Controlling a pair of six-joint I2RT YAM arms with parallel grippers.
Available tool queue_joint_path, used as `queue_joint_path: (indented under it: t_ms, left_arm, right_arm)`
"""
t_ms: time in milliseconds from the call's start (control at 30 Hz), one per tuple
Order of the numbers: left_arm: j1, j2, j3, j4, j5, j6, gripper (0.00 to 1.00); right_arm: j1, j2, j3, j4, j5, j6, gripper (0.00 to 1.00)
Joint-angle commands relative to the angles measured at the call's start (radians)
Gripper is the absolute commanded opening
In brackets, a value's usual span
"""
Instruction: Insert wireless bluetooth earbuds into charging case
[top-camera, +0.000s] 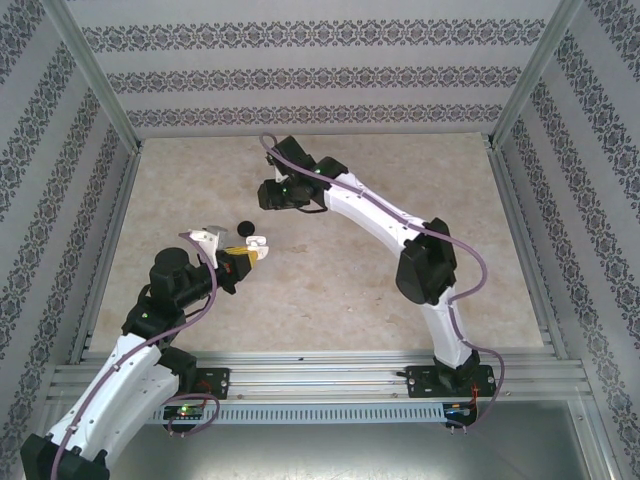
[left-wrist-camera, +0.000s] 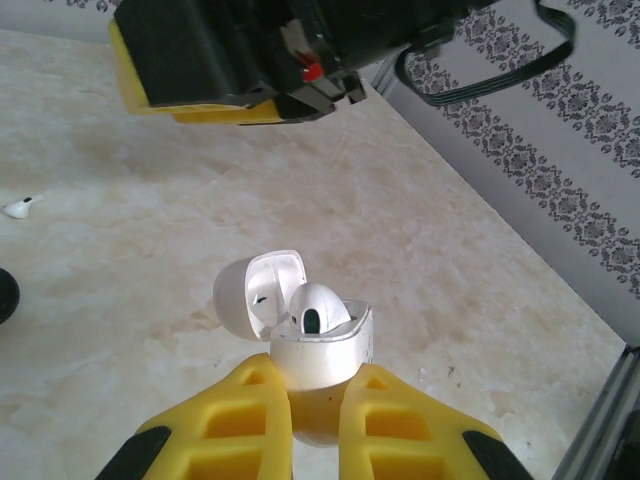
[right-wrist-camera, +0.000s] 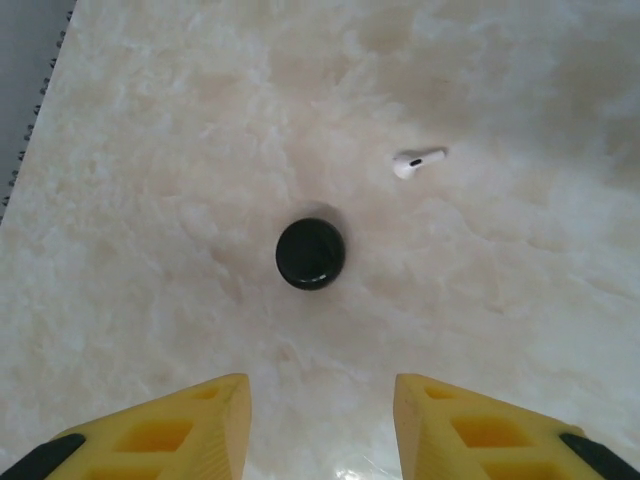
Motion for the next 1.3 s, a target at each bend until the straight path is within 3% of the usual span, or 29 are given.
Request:
queue_joint_path:
  t_ms: [0, 200, 367, 500, 633, 767, 933, 1267]
  left_arm:
    - [0.023, -0.003, 0.031, -0.024, 0.006, 0.032, 0.01]
    - [0.046, 0.034, 0.055, -0.018, 0.027, 0.054, 0.01]
    - [0.063, 0.056, 0.068, -0.004, 0.043, 0.055, 0.01]
    - [0.080, 0.054, 0.081, 0.012, 0.064, 0.024, 0.01]
    - [0.094, 0.059, 0.112, 0.027, 0.095, -0.006, 0.01]
    - [0.102, 0.081, 0.147, 0.087, 0.148, -0.062, 0.02]
    - [0.107, 0.145, 0.208, 0.205, 0.242, -0.161, 0.02]
    - [0.108, 0.212, 0.293, 0.350, 0.348, -0.313, 0.02]
  right_arm:
    - [-0.007, 0.002, 0.032, -0.009, -0.101, 0.033, 0.41]
    - [-0.029, -0.145, -0.214, 0.195, -0.077, 0.057, 0.41]
    - [-0.048, -0.172, -0.236, 0.202, -0.150, 0.076, 0.40]
    - [-0.049, -0.334, -0.480, 0.459, -0.219, 0.134, 0.40]
    - [-0.046, -0.505, -0.676, 0.609, -0.206, 0.151, 0.39]
    - [-0.039, -0.639, -0.820, 0.765, -0.286, 0.178, 0.40]
    - [-0.032, -0.722, -0.914, 0.906, -0.415, 0.213, 0.44]
    - [-0.016, -0.754, -0.951, 1.012, -0.522, 0.251, 0.52]
